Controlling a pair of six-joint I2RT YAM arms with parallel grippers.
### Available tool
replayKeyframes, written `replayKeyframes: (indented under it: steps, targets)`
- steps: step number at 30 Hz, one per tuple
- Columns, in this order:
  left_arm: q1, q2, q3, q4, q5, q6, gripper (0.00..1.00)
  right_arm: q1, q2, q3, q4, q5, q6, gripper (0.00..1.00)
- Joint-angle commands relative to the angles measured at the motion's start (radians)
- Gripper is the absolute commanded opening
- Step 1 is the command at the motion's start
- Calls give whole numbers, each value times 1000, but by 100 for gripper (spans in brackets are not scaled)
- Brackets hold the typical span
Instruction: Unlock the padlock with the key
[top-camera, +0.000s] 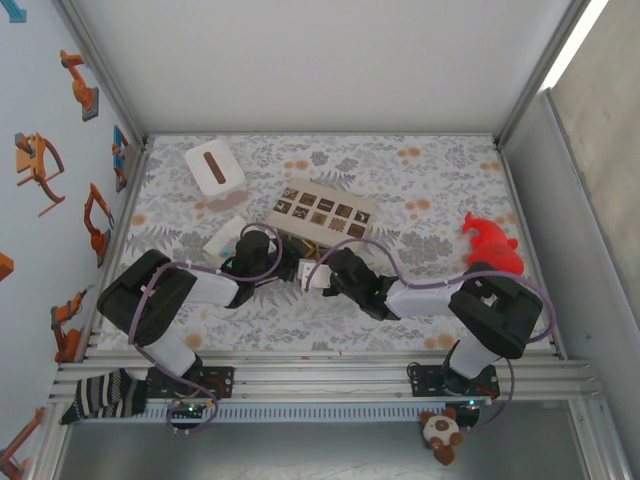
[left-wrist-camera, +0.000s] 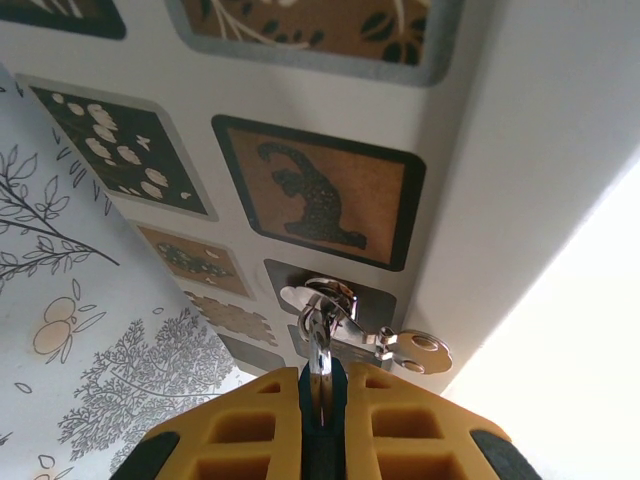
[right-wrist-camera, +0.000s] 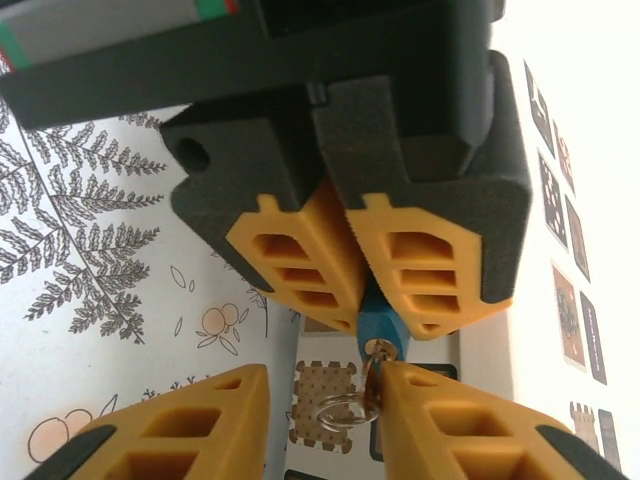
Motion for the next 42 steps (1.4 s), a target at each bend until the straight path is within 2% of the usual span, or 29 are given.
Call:
replayKeyframes:
  steps: [1, 13, 19, 24, 27, 36, 42]
  targets:
    - [-9, -4, 26, 88, 15, -13, 0, -4, 6, 22, 40, 12, 11, 29]
    - [-8, 2, 22, 103, 14, -22, 0, -3, 17, 24, 69, 57, 38, 14]
    - [-9, 14, 15, 133, 11, -36, 0, -3, 31, 25, 94, 99, 77, 2]
    - [-10, 29, 9, 153, 8, -46, 0, -2, 35, 23, 111, 119, 149, 0]
    - [-12, 43, 9, 169, 7, -52, 0, -2, 37, 26, 115, 139, 229, 0]
    - [-23, 71, 6, 179, -20, -55, 0, 2, 19, 49, 28, 148, 656, 0]
    - [-33, 104, 21, 188, -28, -55, 0, 3, 32, 1, 104, 166, 743, 0]
